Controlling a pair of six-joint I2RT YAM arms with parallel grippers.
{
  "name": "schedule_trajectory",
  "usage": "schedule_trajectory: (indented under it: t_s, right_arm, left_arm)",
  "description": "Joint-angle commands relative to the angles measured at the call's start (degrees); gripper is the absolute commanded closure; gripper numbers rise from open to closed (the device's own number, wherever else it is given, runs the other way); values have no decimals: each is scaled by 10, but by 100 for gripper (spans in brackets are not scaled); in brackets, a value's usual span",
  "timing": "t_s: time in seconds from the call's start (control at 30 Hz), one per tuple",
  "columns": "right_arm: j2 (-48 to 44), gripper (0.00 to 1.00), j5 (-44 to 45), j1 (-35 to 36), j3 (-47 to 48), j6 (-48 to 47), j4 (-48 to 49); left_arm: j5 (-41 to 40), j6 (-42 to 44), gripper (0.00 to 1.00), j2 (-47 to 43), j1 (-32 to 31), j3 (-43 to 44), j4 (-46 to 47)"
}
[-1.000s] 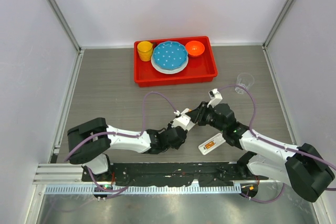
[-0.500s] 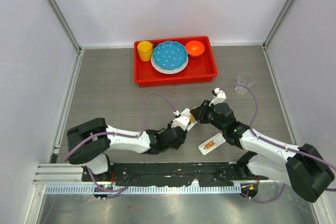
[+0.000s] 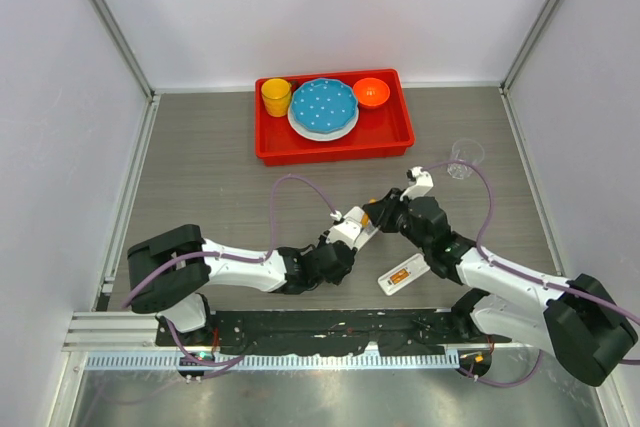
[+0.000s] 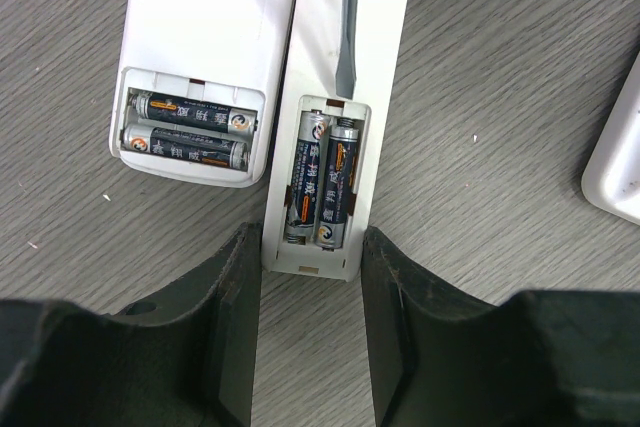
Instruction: Unload the batteries from the remote control
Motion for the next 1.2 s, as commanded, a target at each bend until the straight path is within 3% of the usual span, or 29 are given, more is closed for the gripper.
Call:
schedule_trajectory:
  t_s: [0.0,0.33,0.63,0.93,1.17]
  right_arm:
    - [2,99,-12,1,-9,-12,29]
    - [11,99,-19,1,-37,-28,30]
    - [52,99,-84,1,-50,-11,78]
    - [54,98,-141,1,-33,61,65]
    - [91,99,-195,1,-44,139,125]
  left_arm:
    - [30,-17,100,23,-2,-24,-72]
    - [36,-22,100,32,-3,-23,-66]
    - [39,-22,100,35,-3,-18,-64]
    - [38,-29,100,36,-3,-21,-60]
    - [35,-32,100,42,-3,-20,-55]
